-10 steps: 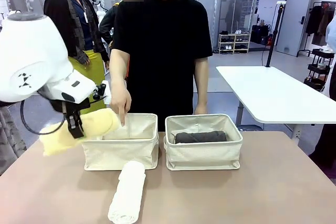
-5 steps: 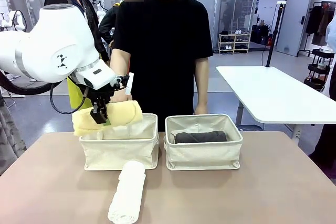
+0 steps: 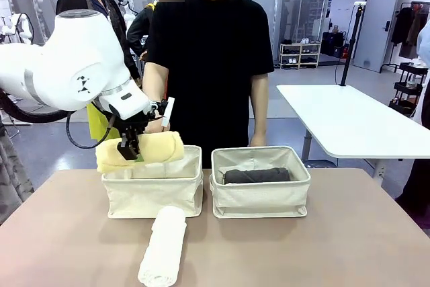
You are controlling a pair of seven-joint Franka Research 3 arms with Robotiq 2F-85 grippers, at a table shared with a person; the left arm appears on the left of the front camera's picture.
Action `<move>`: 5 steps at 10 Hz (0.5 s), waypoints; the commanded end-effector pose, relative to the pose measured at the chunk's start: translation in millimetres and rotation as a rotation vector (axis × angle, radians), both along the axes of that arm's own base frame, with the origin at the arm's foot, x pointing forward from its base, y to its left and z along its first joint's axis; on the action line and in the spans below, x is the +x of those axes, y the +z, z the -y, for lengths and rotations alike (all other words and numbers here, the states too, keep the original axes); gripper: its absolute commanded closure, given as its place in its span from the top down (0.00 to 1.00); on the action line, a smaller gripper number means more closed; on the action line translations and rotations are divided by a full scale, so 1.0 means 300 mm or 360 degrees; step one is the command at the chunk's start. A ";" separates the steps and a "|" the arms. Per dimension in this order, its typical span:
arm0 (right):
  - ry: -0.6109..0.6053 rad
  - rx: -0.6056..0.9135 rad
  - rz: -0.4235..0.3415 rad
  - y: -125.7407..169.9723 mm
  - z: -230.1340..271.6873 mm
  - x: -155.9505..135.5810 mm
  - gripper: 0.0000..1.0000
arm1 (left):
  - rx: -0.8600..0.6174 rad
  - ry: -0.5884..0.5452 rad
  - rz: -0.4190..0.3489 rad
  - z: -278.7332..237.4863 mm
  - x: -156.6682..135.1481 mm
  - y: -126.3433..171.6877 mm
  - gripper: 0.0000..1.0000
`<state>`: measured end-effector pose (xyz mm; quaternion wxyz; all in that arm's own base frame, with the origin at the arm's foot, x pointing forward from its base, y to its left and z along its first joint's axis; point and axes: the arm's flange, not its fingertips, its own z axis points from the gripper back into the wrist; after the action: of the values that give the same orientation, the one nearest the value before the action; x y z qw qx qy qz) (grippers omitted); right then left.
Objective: Divide the towels into two baskets.
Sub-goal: Pick up one hotel-folded towel from the bottom of the table and place it in the Fabric basket indicated by the person.
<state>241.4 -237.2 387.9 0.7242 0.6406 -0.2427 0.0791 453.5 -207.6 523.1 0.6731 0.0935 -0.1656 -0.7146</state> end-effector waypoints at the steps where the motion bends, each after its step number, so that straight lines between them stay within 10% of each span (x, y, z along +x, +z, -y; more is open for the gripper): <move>1: 0.0000 0.0007 -0.0004 0.014 -0.003 -0.012 1.00 | -0.0004 -0.0228 0.0017 0.028 0.118 -0.014 0.43; 5: 0.0000 0.0007 -0.0004 0.014 -0.003 -0.012 1.00 | 0.0098 -0.0342 -0.0045 0.041 0.311 -0.110 0.43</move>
<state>241.4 -237.3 387.9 0.7242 0.6406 -0.2427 0.0789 535.8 -222.4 484.0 0.6087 0.0919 -0.1412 -0.7753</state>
